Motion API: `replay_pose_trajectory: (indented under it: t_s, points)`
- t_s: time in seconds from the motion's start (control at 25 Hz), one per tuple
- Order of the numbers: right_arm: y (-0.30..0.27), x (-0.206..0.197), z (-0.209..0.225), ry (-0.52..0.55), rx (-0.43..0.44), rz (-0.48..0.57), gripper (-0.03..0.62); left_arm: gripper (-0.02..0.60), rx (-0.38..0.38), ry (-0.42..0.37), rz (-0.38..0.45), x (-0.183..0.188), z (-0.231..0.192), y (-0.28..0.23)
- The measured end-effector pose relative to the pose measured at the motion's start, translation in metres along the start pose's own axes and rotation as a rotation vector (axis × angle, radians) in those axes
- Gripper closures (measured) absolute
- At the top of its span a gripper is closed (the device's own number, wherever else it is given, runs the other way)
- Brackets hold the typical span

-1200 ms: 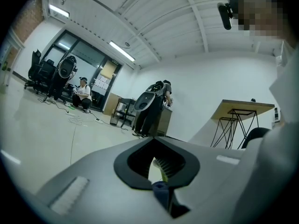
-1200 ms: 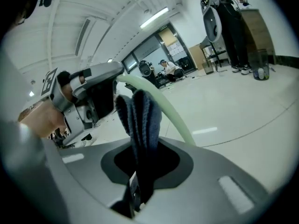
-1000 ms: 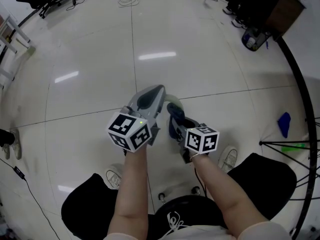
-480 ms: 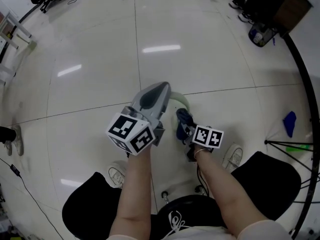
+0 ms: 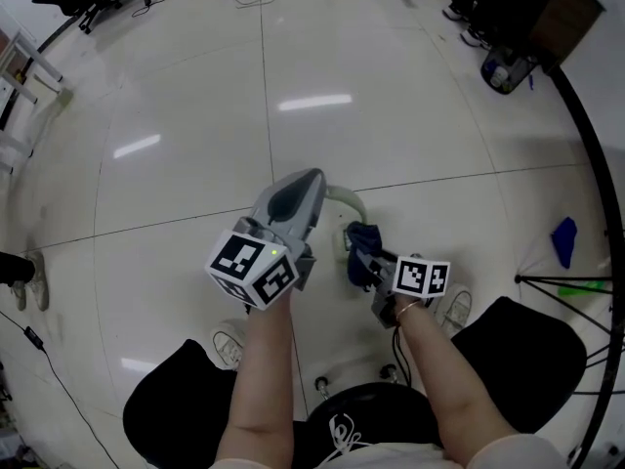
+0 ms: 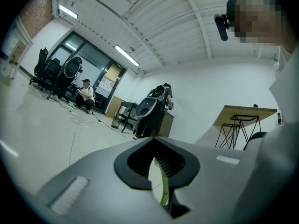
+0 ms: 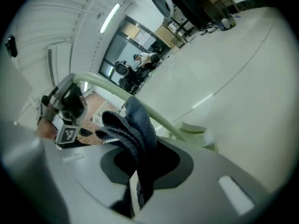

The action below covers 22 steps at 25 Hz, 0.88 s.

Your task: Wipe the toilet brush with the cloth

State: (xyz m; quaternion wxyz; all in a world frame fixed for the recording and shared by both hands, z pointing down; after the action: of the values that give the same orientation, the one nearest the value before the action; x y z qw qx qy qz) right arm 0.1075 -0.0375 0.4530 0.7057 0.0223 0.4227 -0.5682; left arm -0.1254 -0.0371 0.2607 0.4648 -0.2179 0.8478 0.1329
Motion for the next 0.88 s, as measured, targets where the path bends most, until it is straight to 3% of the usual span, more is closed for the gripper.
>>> replay_pose_trajectory:
  t_s: [0.16, 0.32, 0.44, 0.6, 0.68, 0.76, 0.88]
  points:
    - [0.046, 0.035, -0.032, 0.157, 0.088, 0.093, 0.531, 0.575, 0.015, -0.010, 0.024, 0.004, 0.007, 0.010]
    - [0.101, 0.088, -0.054, 0.219, 0.057, 0.319, 0.531, 0.575, 0.021, -0.006, 0.078, 0.014, 0.025, 0.020]
    - [0.131, 0.127, -0.068, 0.381, -0.066, 0.402, 0.531, 0.575, 0.042, -0.006, 0.143, 0.022, 0.037, 0.030]
    - [0.163, 0.165, -0.099, 0.758, -0.317, 0.436, 0.531, 0.575, 0.148, -0.053, 0.234, 0.025, 0.059, 0.051]
    - [0.171, 0.166, -0.106, 0.901, -0.390, 0.422, 0.531, 0.575, 0.208, -0.100, 0.236, 0.016, 0.068, 0.061]
    - [0.174, 0.155, -0.103, 0.918, -0.418, 0.428, 0.531, 0.575, 0.271, -0.142, 0.220, 0.001, 0.072, 0.071]
    - [0.171, 0.138, -0.091, 0.822, -0.422, 0.447, 0.531, 0.575, 0.315, -0.176, 0.168, -0.016, 0.072, 0.076]
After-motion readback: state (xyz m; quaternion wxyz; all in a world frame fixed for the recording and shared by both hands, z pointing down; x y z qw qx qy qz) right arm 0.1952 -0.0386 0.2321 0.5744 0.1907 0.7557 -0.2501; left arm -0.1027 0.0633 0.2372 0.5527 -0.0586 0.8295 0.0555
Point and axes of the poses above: the fingertips, and each gripper's own axes: y backward along the fingers, z to its right, x out of its top, the point moved 10 cm from there along y, backward along the fingers, and after that the axes turned 13 degrees about y, right-handed, at the moved point
